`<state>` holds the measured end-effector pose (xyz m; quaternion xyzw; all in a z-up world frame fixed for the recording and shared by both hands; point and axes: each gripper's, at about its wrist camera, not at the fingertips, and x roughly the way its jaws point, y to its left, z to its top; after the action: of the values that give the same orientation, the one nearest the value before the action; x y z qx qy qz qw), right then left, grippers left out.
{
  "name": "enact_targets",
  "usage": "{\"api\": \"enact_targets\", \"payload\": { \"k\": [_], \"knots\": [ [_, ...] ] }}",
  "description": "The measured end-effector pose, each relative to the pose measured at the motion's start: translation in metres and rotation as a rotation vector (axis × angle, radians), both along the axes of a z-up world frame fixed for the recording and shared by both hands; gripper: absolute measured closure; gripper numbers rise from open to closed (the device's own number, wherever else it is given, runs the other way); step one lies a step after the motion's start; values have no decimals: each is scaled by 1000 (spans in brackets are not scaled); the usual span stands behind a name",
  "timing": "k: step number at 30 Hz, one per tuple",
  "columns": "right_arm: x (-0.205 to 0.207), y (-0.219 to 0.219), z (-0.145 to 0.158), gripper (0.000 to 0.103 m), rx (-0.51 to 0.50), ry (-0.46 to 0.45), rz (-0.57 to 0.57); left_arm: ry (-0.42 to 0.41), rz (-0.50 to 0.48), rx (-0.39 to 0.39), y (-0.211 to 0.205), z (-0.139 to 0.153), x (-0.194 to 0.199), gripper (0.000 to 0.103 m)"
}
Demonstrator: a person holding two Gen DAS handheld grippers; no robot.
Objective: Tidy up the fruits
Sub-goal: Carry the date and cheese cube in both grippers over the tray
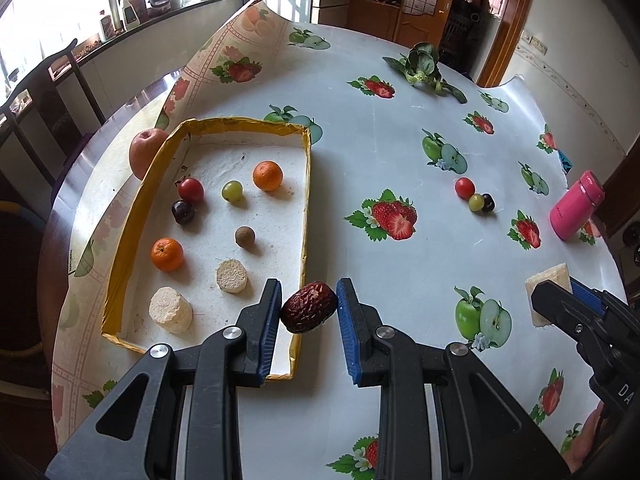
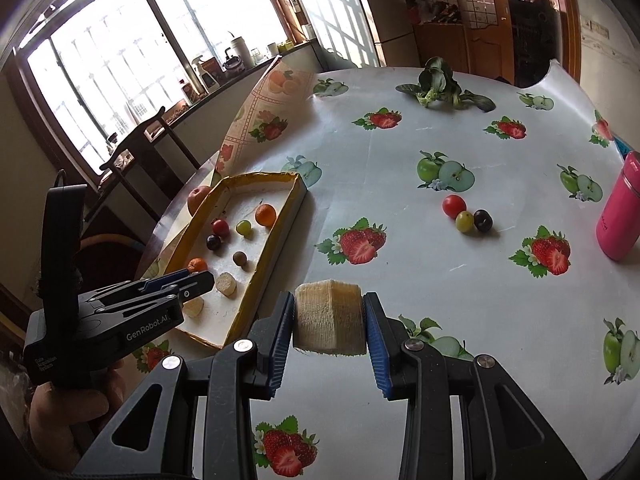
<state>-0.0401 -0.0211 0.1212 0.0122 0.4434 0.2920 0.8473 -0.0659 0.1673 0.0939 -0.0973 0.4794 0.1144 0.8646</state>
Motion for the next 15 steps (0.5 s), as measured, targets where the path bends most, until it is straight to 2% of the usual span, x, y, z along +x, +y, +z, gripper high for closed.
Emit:
{"api": "enact_targets", "payload": {
  "k": [15],
  "knots": [
    [-10, 14, -2, 68, 2, 2, 41, 17, 38, 1, 16, -8, -18, 78]
  ]
}}
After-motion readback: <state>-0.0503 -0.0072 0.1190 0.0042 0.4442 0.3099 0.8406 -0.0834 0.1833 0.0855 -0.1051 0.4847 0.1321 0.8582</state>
